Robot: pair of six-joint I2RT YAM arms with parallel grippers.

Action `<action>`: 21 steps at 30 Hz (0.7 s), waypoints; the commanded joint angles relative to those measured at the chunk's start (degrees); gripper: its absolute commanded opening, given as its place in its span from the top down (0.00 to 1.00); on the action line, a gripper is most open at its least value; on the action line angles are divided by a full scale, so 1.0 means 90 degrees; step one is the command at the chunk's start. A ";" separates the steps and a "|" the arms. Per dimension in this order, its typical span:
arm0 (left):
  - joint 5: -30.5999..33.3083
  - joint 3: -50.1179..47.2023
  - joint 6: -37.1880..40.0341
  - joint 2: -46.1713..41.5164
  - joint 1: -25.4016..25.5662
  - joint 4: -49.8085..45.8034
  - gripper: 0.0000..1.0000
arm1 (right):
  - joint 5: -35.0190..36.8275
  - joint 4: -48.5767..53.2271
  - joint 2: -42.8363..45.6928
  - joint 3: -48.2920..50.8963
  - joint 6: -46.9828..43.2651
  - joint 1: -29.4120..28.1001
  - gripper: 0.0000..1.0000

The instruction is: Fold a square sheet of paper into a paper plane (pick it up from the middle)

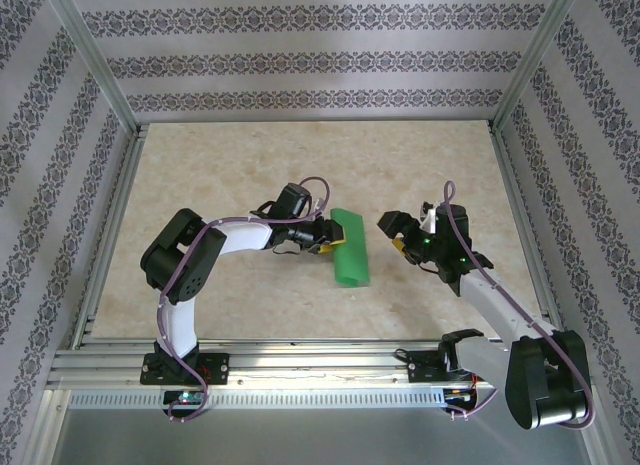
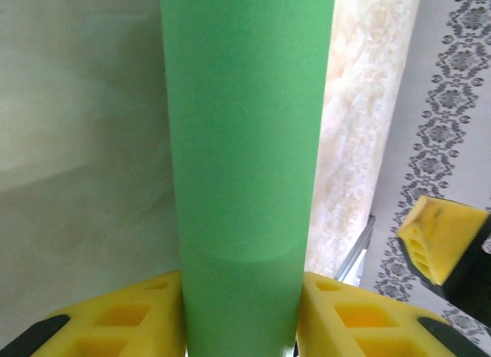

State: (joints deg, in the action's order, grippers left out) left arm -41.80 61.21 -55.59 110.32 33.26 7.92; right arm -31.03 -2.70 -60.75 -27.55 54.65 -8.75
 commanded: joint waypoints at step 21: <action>0.1357 0.0517 0.1376 -0.0328 -0.0030 -0.2181 0.47 | -0.0238 -0.0179 -0.0480 -0.0044 -0.0223 -0.0246 0.35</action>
State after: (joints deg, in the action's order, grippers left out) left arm -32.23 64.51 -45.98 109.71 33.26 -7.35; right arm -32.49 -4.08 -64.51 -27.55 53.58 -10.39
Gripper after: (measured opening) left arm 0.519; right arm 0.656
